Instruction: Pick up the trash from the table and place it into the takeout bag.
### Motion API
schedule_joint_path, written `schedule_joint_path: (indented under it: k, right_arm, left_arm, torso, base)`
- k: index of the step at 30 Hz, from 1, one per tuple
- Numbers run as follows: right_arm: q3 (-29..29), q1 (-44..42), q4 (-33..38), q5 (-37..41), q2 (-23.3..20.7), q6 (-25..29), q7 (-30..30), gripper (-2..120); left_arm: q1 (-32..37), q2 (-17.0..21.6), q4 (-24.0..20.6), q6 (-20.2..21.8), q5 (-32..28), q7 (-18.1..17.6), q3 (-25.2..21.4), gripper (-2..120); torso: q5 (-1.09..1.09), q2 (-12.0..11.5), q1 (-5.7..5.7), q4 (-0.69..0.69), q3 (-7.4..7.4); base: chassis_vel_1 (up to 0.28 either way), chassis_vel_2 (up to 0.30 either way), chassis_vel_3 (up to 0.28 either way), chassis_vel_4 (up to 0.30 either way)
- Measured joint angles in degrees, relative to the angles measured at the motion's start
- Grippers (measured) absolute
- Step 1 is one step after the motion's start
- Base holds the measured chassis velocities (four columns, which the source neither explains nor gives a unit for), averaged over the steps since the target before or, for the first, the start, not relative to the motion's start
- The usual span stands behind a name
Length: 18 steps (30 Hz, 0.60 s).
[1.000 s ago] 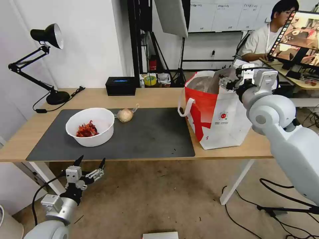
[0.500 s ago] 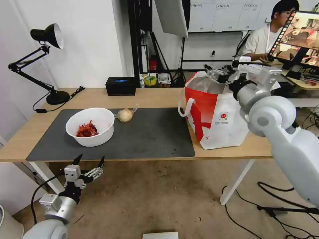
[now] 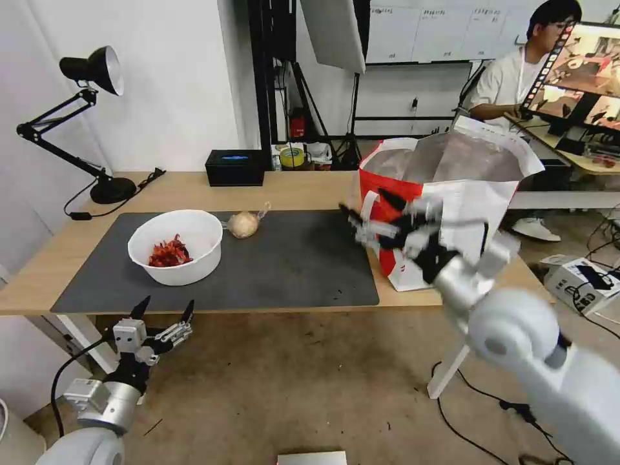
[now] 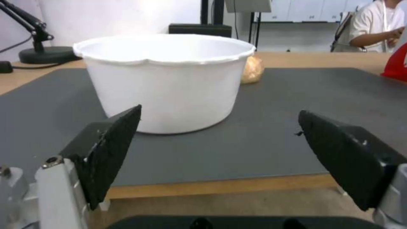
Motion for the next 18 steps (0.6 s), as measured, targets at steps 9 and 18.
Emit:
schedule_joint_path:
  k: [9,18]
  right_arm:
    - [0.51,-22.80,-4.46,-18.72,12.48,12.13,3.54,100]
    - [-0.91,-24.61,-6.21,-20.83,14.73,13.17,4.03,100]
  left_arm:
    - [1.95,-0.51,1.92,-0.81,1.10,0.16,-1.25,100]
    - [2.79,-0.78,2.17,-1.14,1.45,0.25,-1.59,100]
  torso:
    - [-0.01,0.01,0.00,0.00,0.00]
    - [0.00,0.00,0.00,0.01,0.00]
  base:
    - [0.000,0.000,0.000,0.000]
    - [0.000,0.000,0.000,0.000]
